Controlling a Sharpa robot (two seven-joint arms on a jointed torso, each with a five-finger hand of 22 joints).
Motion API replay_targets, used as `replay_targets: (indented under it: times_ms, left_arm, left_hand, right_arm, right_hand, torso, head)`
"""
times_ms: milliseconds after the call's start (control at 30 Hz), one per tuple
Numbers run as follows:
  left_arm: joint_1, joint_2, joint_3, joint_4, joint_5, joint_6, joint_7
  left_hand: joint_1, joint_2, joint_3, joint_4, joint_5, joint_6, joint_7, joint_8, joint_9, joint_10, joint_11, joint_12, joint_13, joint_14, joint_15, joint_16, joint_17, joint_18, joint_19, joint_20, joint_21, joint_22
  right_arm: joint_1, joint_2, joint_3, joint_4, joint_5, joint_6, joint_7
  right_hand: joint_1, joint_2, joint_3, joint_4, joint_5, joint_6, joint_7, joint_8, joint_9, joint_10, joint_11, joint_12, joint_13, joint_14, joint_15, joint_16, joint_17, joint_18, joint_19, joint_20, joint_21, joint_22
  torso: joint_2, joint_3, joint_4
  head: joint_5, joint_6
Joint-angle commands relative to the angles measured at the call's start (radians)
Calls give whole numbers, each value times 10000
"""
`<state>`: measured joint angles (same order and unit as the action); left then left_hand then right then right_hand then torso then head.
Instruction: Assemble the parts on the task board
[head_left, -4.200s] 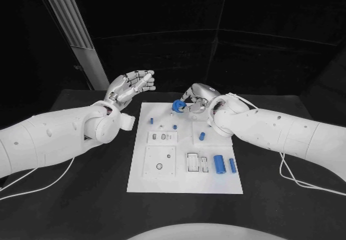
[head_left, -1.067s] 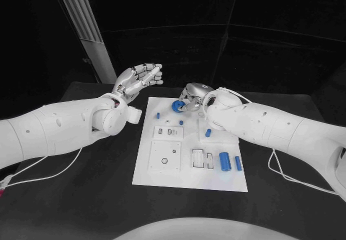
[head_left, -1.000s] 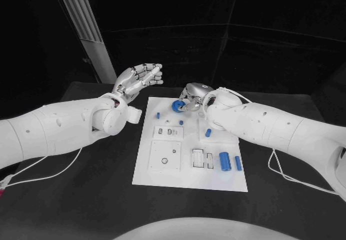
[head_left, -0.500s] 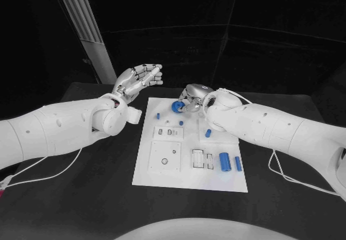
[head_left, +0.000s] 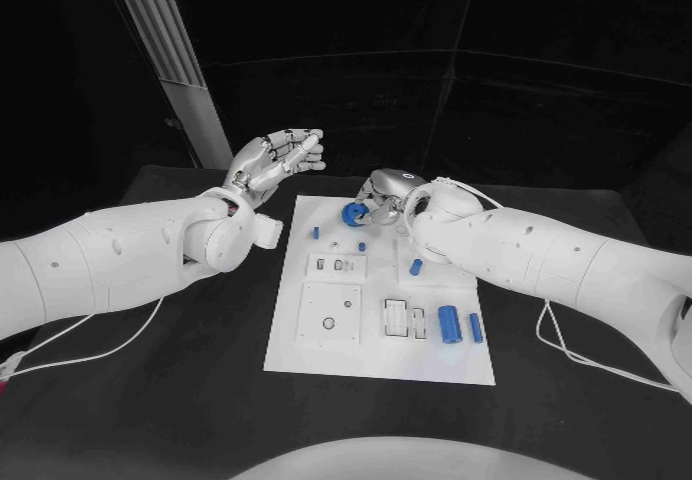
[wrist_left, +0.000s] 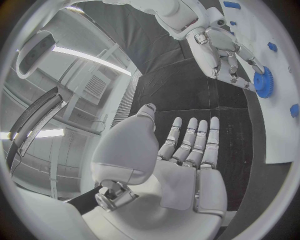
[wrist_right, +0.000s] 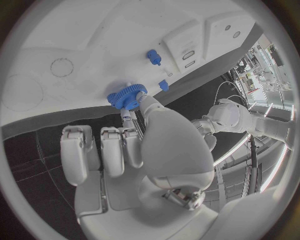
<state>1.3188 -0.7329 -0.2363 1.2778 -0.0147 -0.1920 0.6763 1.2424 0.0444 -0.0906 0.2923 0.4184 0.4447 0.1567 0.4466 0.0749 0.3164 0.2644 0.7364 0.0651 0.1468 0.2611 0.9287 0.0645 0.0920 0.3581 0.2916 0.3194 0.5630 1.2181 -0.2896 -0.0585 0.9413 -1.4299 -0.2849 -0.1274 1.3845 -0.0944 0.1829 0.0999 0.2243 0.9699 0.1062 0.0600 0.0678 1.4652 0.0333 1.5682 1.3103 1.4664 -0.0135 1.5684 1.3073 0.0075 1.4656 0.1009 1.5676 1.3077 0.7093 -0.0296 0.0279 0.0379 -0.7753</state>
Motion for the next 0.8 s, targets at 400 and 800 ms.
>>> replay_targets:
  times_ms: [400,800]
  left_arm:
    - [20,-11,6,-3,-48,47,1459]
    - [19,-2,6,-19,-48,63,1458]
  left_hand:
    - [46,120,-51,2,35,-100,1381,66,-8,-72,8,54,-3,-64,7,-42,3,-64,-103,-10,-40,-15]
    - [46,120,-51,2,35,-100,1381,66,-8,-72,8,54,-3,-64,7,-42,3,-64,-103,-10,-40,-15]
  right_arm:
    - [-48,-21,-30,40,-142,335,-7]
    - [-52,-51,-30,46,-210,343,-70]
  right_hand:
    - [167,-113,24,-187,-223,-205,-95,34,10,1056,-131,26,2605,1044,-131,24,2635,-75,1052,-134,32,2631]
    - [198,-120,23,-218,-248,-279,-108,28,7,1056,-147,26,2605,1044,-147,24,2635,-75,1052,-152,32,2631]
  torso:
    - [3,3,-4]
    - [5,4,-15]
  head:
    - [3,10]
    - [-45,-12]
